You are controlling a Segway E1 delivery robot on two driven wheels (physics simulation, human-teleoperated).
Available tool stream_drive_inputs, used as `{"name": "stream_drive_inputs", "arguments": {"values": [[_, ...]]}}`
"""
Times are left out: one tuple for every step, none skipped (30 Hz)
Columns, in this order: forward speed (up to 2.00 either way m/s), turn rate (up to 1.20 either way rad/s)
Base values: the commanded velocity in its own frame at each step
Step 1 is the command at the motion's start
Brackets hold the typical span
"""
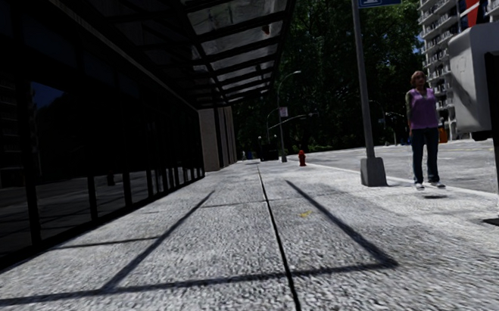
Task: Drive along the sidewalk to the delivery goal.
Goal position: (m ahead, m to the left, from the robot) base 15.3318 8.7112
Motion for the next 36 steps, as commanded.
{"name": "stream_drive_inputs", "arguments": {"values": [[2.00, 0.00], [2.00, 0.00], [2.00, 0.00], [2.00, 0.00], [2.00, 0.00], [2.00, 0.00], [2.00, 0.00], [2.00, 0.00], [2.00, 0.00], [2.00, 0.00], [2.00, 0.00], [2.00, 0.00], [2.00, 0.00], [2.00, 0.00], [2.00, 0.00], [2.00, 0.00], [2.00, 0.00], [2.00, 0.00], [2.00, 0.00], [2.00, 0.00], [2.00, 0.00], [2.00, 0.00], [2.00, 0.00], [2.00, 0.00], [2.00, 0.00], [2.00, 0.00], [2.00, 0.00], [2.00, 0.00], [2.00, 0.00], [2.00, 0.00], [2.00, 0.00], [2.00, 0.00], [2.00, 0.00], [2.00, 0.00], [2.00, 0.00], [2.00, 0.00]]}}
